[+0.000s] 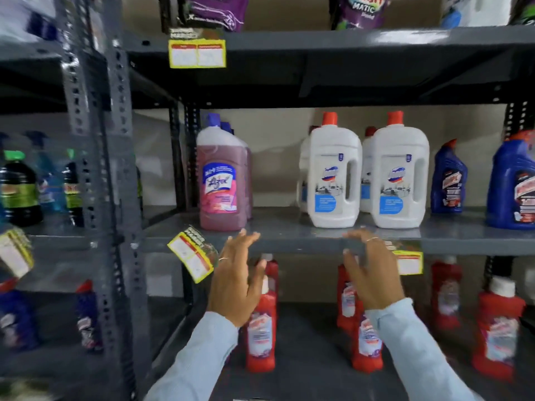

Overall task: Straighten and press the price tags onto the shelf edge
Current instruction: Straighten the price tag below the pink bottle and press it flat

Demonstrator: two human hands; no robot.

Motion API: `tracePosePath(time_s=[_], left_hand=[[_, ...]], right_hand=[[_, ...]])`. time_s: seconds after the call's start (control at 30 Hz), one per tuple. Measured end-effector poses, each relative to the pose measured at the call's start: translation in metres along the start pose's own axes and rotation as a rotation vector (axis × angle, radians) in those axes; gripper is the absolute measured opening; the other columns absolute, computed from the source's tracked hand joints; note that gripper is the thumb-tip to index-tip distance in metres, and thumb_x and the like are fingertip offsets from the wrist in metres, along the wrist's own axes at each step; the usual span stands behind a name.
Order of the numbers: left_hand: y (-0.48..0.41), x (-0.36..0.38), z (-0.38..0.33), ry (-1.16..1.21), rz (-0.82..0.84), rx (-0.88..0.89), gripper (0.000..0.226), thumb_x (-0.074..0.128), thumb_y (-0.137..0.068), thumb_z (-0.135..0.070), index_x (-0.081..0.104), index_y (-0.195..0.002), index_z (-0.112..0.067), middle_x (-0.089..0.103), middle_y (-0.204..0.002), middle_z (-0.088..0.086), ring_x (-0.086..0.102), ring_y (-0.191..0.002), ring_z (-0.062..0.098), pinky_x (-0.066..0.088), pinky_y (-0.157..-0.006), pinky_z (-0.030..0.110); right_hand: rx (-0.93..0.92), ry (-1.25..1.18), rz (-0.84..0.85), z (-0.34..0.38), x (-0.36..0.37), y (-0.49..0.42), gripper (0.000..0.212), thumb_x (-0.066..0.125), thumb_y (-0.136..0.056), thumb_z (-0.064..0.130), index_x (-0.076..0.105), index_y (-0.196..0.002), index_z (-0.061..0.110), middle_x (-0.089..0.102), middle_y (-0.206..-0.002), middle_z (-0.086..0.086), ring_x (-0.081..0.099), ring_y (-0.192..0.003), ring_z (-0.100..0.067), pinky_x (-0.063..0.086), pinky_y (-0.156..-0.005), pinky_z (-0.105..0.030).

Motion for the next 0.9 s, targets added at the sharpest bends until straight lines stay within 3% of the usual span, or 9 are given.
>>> tracePosePath(time_s=[0.1, 0.2, 0.3, 0.4, 0.5, 0.63, 0.7, 0.8, 0.9], left_hand=[[0.006, -0.068, 0.056, -0.134, -0.136, -0.042, 0.037, 0.053, -0.086, -0.026, 0.048, -0.119, -0.012, 0.048, -0.135, 0.012, 0.029, -0.136, 0.026, 0.02, -0.114, 0.042], [0.004, -0.109, 0.105, -0.337, -0.134, -0.085, 0.04, 0.053, -0.085, -0.032, 0.05, -0.116, -0.007, 0.04, -0.141, 0.018, 0.017, -0.14, 0.033, 0.009, -0.115, 0.045], [-0.015, -0.11, 0.139, -0.263, 0.11, -0.124, 0.041, 0.059, -0.088, -0.028, 0.045, -0.123, -0.012, 0.046, -0.136, 0.015, 0.031, -0.135, 0.033, 0.023, -0.109, 0.047], [-0.039, -0.083, 0.145, -0.322, 0.489, -0.091, 0.04, 0.048, -0.092, -0.036, 0.033, -0.126, -0.023, 0.059, -0.121, 0.011, 0.056, -0.107, 0.035, 0.046, -0.084, 0.045], [-0.063, -0.067, 0.136, -0.55, 0.64, 0.059, 0.028, 0.041, -0.094, -0.037, 0.031, -0.113, -0.019, 0.063, -0.103, 0.021, 0.059, -0.089, 0.044, 0.047, -0.071, 0.045], [-0.073, -0.046, 0.12, -0.721, 0.796, 0.182, 0.034, 0.043, -0.095, -0.032, 0.032, -0.121, -0.013, 0.059, -0.106, 0.024, 0.058, -0.094, 0.044, 0.037, -0.065, 0.041], [-0.072, -0.037, 0.114, -0.795, 0.864, 0.225, 0.027, 0.044, -0.094, -0.022, 0.042, -0.119, -0.012, 0.057, -0.111, 0.021, 0.056, -0.1, 0.04, 0.038, -0.067, 0.04], [-0.072, -0.034, 0.114, -0.801, 0.888, 0.203, 0.021, 0.046, -0.091, -0.011, 0.055, -0.11, -0.01, 0.057, -0.112, 0.018, 0.057, -0.101, 0.037, 0.043, -0.072, 0.04], [-0.068, -0.039, 0.114, -0.779, 0.867, 0.194, 0.02, 0.049, -0.089, -0.01, 0.056, -0.108, -0.01, 0.059, -0.109, 0.016, 0.058, -0.098, 0.035, 0.041, -0.067, 0.038]], right_hand=[[-0.068, -0.076, 0.231, 0.069, 0.089, 0.012, 0.034, 0.062, -0.085, 0.013, 0.058, -0.118, 0.006, 0.062, -0.122, -0.014, 0.053, -0.121, -0.028, 0.04, -0.106, -0.04], [-0.018, -0.035, 0.428, 0.108, 0.161, 0.013, 0.035, 0.06, -0.087, 0.029, 0.058, -0.116, 0.009, 0.056, -0.125, -0.012, 0.048, -0.123, -0.027, 0.037, -0.104, -0.033], [0.054, 0.127, 0.429, 0.122, 0.193, 0.011, 0.035, 0.061, -0.083, 0.041, 0.068, -0.092, 0.008, 0.05, -0.122, -0.012, 0.043, -0.123, -0.032, 0.035, -0.106, -0.038], [0.084, 0.303, 0.457, 0.126, 0.213, 0.017, 0.043, 0.058, -0.082, 0.05, 0.072, -0.1, 0.013, 0.033, -0.147, -0.009, 0.01, -0.143, -0.034, 0.009, -0.119, -0.05], [0.146, 0.334, 0.404, 0.13, 0.22, 0.019, 0.037, 0.058, -0.084, 0.045, 0.07, -0.103, 0.016, 0.027, -0.152, -0.005, -0.003, -0.145, -0.035, 0.0, -0.116, -0.057], [0.209, 0.318, 0.356, 0.131, 0.219, 0.012, 0.035, 0.057, -0.086, 0.042, 0.071, -0.104, 0.016, 0.03, -0.153, -0.003, 0.0, -0.146, -0.032, 0.002, -0.116, -0.058], [0.214, 0.32, 0.374, 0.129, 0.218, 0.012, 0.037, 0.058, -0.085, 0.043, 0.072, -0.104, 0.015, 0.031, -0.153, -0.003, 0.002, -0.147, -0.029, 0.004, -0.116, -0.056], [0.218, 0.337, 0.386, 0.129, 0.214, 0.012, 0.035, 0.06, -0.084, 0.042, 0.071, -0.104, 0.016, 0.034, -0.152, -0.001, 0.007, -0.147, -0.026, 0.007, -0.118, -0.053], [0.213, 0.358, 0.397, 0.13, 0.211, 0.009, 0.034, 0.061, -0.084, 0.04, 0.072, -0.105, 0.015, 0.04, -0.148, -0.003, 0.016, -0.145, -0.027, 0.013, -0.117, -0.054]])
Point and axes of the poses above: each hand's wrist, its own y-axis away from the middle knuckle, its own x-axis out of the palm, z = x × y, the point moved 10 cm from there along -y, towards the middle knuckle
